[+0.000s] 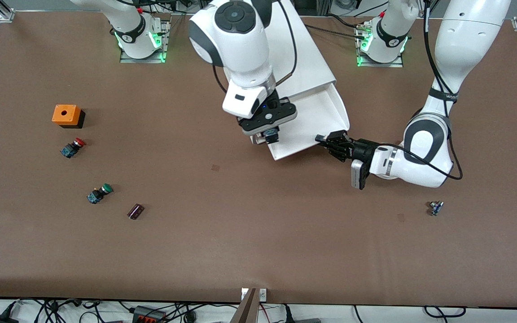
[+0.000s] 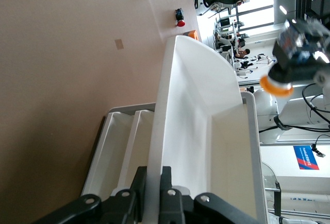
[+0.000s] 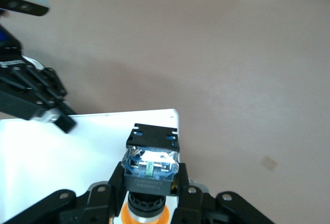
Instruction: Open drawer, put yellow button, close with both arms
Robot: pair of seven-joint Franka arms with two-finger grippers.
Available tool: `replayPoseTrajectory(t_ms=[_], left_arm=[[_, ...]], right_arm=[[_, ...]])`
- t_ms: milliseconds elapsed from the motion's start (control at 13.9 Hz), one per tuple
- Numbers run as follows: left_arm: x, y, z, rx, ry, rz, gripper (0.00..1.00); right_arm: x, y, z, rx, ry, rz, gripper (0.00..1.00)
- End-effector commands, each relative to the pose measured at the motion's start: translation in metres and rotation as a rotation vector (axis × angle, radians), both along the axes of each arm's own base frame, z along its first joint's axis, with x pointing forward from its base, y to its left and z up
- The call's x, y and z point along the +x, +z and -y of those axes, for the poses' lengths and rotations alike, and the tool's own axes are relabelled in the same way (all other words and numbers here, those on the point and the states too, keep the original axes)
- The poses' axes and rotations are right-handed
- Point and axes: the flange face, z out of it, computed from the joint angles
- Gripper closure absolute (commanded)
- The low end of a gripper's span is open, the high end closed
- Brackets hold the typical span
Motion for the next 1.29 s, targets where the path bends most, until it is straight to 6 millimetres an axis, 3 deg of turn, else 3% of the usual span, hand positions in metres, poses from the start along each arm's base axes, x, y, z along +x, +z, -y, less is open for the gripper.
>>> replayPoseTrajectory(t_ms=[0, 143, 287, 789, 1004, 1219], left_arm=[[0.013, -0.005, -0.006, 0.058, 0.021, -0.005, 0.01], [0.011, -0.006, -0.011, 0.051, 0.019, -0.060, 0.00], [0.011, 0.005, -0.014, 0.079, 0.044, -0.120, 0.00], [0.028, 0.109, -0.031, 0.577, 0.075, -0.217, 0.00], [0.028, 0.127, -0.048, 0.779, 0.101, -0.221, 0.00], [0.028, 0.127, -0.056, 0.955, 0.195, -0.284, 0.00]], right_arm=[[-0.012, -0.002, -0.036, 0.046, -0.069, 0.011, 1.00], [-0.024, -0.011, -0.054, 0.064, -0.100, 0.008, 1.00], [-0.027, -0.022, -0.063, 0.076, -0.105, 0.013, 1.00], [-0.029, -0.060, -0.071, 0.016, -0.080, 0.006, 1.00], [-0.036, -0.067, -0.073, -0.019, -0.065, -0.012, 1.00], [-0.046, -0.074, -0.073, -0.081, -0.025, -0.045, 1.00]])
